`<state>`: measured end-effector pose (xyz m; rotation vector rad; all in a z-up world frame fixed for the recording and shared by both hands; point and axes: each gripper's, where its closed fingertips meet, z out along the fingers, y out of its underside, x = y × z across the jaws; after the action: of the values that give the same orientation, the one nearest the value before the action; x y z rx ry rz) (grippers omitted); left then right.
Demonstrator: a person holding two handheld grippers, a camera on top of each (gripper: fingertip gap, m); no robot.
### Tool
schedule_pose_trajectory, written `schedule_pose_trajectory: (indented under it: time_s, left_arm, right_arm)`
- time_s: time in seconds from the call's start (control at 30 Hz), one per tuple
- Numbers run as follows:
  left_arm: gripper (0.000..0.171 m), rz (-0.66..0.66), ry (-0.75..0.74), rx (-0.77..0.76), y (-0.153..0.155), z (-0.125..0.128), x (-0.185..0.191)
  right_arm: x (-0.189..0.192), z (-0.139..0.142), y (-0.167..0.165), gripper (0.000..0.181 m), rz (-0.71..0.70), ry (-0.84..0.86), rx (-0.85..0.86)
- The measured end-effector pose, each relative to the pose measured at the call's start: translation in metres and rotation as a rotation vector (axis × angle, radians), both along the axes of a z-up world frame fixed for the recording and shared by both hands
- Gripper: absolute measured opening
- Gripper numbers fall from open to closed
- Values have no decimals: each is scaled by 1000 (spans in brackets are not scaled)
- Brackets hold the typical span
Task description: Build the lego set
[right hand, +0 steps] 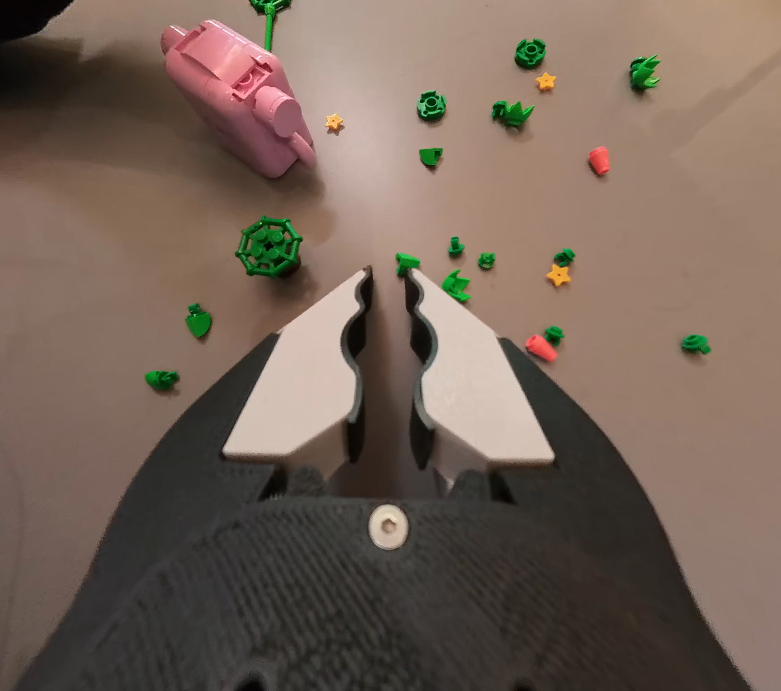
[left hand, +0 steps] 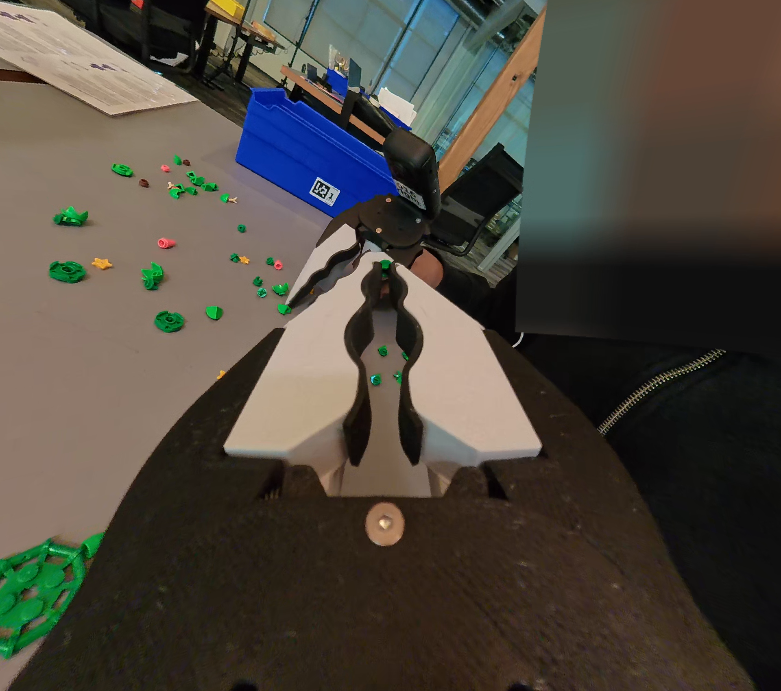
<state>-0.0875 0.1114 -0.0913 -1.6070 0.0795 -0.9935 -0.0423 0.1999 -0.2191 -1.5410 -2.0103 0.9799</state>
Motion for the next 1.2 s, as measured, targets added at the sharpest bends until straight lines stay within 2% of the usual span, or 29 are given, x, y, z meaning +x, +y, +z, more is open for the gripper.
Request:
schedule_pose_trajectory:
  time_s: [0.17, 0.33, 0.57, 1.2]
  left_arm:
    - [0, 2, -1, 1, 0, 0, -1]
    - [0, 2, -3, 9, -1, 2, -1]
    - [0, -2, -5, 14, -1, 3, 0]
    - [0, -13, -18, 20, -2, 4, 2]
  right_arm:
    - [1, 0, 1, 14, 5, 0, 28]
    - [1, 10, -6, 14, 33, 27, -74]
    - [-1, 7, 3, 19, 1, 33, -16]
    - [-5, 0, 18, 12, -67, 28, 85]
